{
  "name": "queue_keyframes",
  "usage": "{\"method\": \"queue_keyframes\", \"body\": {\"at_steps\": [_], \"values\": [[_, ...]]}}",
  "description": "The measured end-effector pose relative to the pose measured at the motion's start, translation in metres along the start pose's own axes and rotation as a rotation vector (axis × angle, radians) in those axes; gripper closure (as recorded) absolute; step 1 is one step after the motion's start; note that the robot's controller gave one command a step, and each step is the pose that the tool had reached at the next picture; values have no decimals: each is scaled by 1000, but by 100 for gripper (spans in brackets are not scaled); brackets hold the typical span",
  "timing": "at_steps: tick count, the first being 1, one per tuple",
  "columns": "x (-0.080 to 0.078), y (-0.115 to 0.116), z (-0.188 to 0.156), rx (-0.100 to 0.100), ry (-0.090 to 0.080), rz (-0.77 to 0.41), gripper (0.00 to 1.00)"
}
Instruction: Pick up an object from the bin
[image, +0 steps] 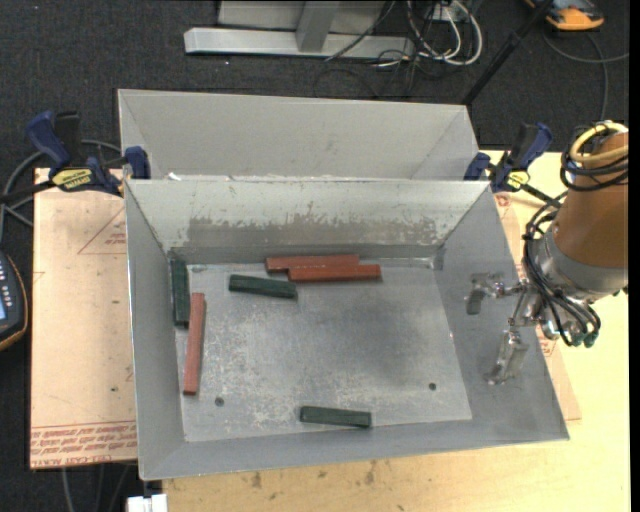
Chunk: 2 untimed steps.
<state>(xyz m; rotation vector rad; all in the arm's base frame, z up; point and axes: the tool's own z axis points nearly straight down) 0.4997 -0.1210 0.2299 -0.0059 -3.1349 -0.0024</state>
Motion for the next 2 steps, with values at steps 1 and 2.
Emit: {"method": "queue_keyframes", "body": {"at_steps": [1, 2], "values": [[1, 23, 164, -1, -3, 50, 0], [-18, 175, 146, -4, -9, 74, 0]]}}
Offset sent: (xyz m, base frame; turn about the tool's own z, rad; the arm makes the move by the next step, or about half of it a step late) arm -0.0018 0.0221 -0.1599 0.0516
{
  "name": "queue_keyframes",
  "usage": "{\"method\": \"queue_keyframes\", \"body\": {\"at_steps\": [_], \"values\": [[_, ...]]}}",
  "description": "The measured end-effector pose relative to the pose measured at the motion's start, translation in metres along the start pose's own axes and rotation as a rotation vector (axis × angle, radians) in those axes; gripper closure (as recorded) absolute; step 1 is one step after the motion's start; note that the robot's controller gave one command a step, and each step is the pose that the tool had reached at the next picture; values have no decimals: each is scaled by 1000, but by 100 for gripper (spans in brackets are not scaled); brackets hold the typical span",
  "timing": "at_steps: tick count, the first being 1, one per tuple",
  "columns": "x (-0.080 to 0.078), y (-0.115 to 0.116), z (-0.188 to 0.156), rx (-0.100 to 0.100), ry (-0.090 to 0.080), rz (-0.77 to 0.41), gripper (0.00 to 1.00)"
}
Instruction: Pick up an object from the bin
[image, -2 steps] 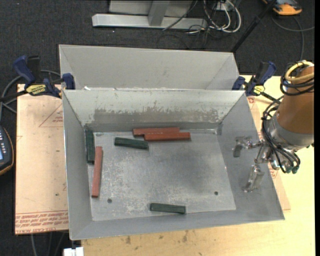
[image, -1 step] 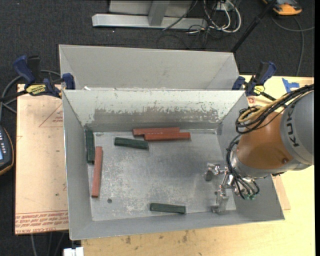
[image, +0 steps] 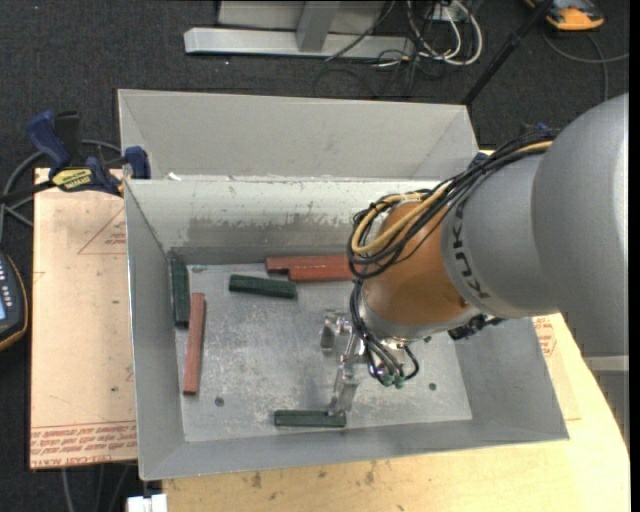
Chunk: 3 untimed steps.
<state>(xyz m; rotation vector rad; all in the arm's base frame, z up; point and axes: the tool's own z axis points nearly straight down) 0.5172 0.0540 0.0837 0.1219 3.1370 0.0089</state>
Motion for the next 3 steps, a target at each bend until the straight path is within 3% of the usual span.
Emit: {"method": "queue_keyframes", "body": {"at_steps": [1, 2, 3], "values": [[39, -9, -34, 5, 4, 41, 0], [37, 52, 15, 2, -9, 17, 0], [39, 48, 14, 5, 1, 21, 100]]}}
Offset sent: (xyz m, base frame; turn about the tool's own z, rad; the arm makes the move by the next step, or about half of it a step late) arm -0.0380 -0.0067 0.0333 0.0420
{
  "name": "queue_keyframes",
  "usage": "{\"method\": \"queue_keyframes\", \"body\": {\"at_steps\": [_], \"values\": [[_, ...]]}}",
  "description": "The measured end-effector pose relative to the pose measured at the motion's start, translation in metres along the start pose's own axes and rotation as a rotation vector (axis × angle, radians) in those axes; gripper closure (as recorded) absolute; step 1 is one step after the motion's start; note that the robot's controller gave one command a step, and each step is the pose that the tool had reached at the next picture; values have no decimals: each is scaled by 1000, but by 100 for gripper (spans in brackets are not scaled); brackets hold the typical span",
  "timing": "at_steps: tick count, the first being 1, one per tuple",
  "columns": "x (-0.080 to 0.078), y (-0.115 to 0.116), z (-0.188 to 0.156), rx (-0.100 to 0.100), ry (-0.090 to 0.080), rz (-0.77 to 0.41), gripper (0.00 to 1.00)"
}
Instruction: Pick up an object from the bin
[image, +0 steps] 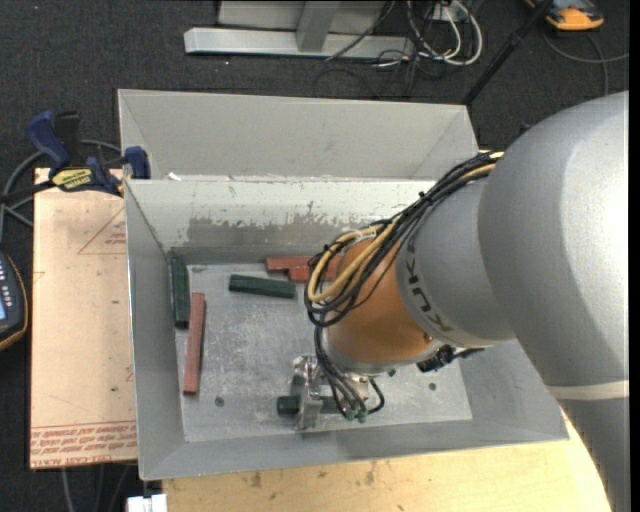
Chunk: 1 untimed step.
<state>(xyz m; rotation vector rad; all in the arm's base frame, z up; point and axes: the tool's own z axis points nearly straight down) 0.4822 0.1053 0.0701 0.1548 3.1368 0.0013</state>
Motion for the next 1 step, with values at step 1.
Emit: {"method": "queue_keyframes", "body": {"at_steps": [1], "values": [[-3, -12, -170, -2, -8, 66, 100]]}}
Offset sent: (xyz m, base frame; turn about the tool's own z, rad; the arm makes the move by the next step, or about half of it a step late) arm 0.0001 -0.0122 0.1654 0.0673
